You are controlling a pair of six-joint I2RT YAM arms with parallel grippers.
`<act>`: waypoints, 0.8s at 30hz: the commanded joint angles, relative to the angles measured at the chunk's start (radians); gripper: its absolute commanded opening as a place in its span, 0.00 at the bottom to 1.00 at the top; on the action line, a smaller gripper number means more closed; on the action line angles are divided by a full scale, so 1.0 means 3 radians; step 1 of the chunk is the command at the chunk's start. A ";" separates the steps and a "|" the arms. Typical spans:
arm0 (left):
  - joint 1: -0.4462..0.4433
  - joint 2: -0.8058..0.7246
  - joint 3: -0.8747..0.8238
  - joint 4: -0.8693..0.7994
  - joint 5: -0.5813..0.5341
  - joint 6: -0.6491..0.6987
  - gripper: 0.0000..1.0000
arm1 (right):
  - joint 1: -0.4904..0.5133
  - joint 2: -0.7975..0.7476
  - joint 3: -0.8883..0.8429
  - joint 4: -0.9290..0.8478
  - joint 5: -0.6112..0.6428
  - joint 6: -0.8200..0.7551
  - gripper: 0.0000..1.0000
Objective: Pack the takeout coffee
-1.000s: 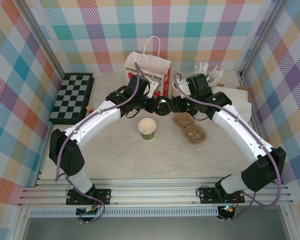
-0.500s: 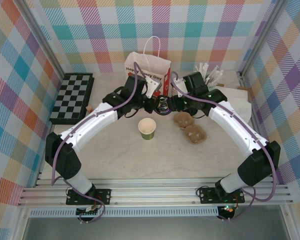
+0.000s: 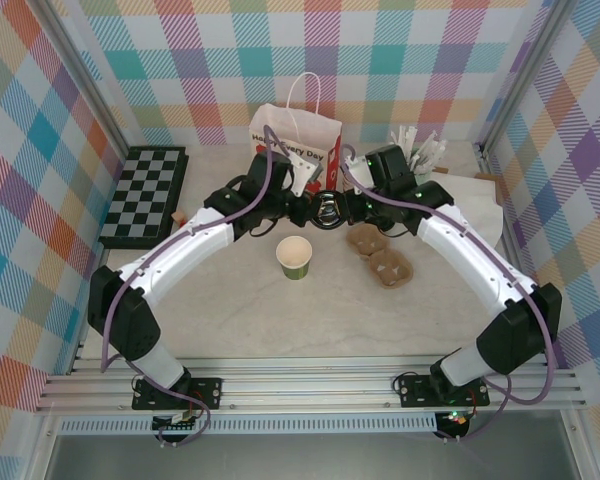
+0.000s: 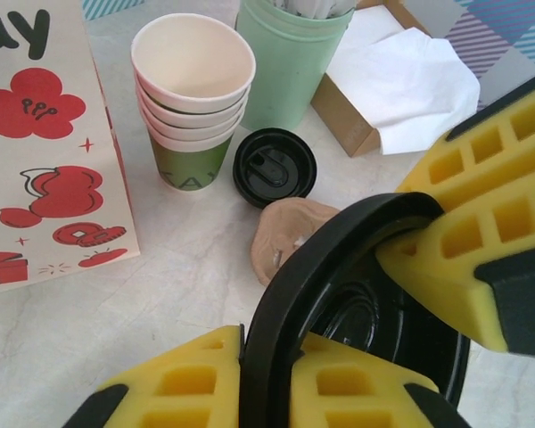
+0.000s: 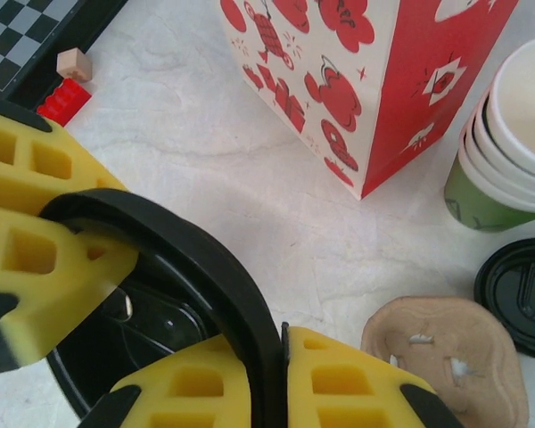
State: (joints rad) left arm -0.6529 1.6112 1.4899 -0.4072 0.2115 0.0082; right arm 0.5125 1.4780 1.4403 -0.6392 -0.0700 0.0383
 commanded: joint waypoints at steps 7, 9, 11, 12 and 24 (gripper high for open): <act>0.0450 -0.1313 -0.0925 0.0660 0.0598 -0.0883 0.83 | 0.0005 -0.0660 -0.0629 0.1615 0.0016 -0.1718 0.00; 0.0670 -0.1484 -0.1010 0.0588 0.0570 -0.1233 0.92 | 0.0017 -0.0820 -0.0963 0.2322 -0.0232 -0.2154 0.00; 0.0877 -0.1523 -0.0960 0.0332 0.0716 -0.1491 0.95 | 0.0031 -0.0893 -0.1156 0.2843 -0.0446 -0.2607 0.00; 0.0966 -0.1513 -0.0918 0.0211 0.0855 -0.1582 0.96 | 0.0066 -0.0907 -0.1205 0.2974 -0.0548 -0.2947 0.00; 0.1062 -0.1094 0.0029 -0.1030 0.2050 -0.1197 0.95 | 0.0551 -0.0959 -0.1370 0.4082 -0.1321 -0.5034 0.00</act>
State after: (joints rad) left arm -0.3435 1.2709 1.4498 -0.6266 0.6411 -0.3893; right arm 0.6682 1.2163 1.0298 0.4339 -0.3260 -1.3388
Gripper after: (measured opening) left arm 0.962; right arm 0.121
